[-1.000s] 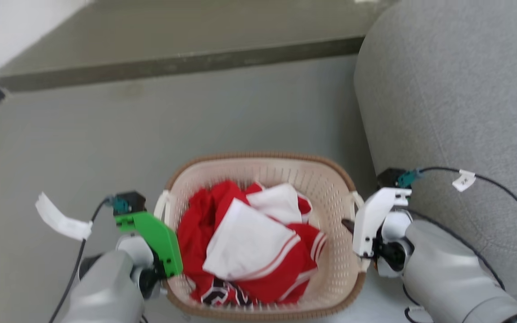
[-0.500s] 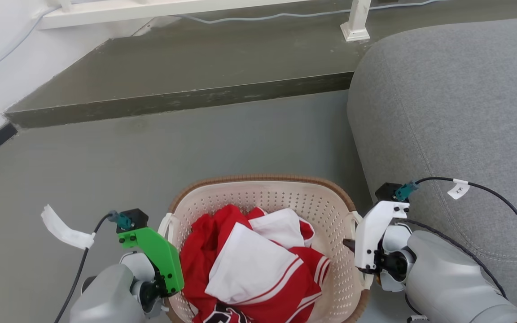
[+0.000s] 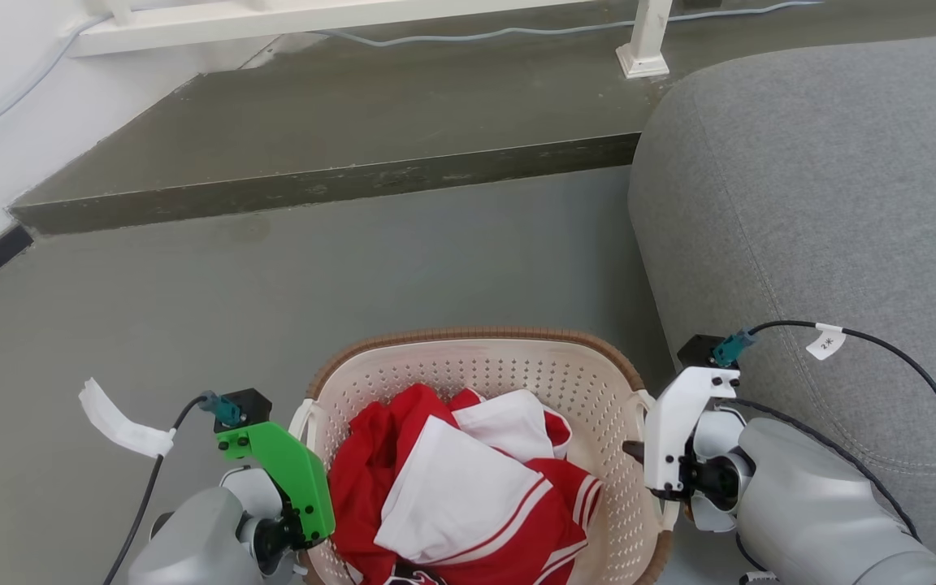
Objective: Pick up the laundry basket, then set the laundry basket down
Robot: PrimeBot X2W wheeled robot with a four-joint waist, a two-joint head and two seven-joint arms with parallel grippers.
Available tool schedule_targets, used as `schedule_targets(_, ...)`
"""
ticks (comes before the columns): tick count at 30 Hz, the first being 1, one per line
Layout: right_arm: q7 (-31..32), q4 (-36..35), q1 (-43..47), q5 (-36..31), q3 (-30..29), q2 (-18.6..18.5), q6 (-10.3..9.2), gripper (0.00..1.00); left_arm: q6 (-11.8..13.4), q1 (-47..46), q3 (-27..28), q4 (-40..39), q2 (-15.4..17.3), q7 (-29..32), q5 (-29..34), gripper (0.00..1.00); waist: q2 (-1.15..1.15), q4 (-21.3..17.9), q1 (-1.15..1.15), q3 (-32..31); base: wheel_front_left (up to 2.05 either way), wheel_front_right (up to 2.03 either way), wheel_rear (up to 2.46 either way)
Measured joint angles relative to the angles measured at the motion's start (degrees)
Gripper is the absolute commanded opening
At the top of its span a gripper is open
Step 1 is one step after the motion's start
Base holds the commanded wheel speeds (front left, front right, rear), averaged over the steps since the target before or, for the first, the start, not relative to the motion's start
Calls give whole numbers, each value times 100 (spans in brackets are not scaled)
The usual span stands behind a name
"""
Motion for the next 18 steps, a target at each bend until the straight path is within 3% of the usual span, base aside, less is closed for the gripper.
schedule_targets(18,24,-7,-5,44,49,-16,-1,0,49,4,-96,-60,19,43,-138,0,0,28,0,55,0,0,0)
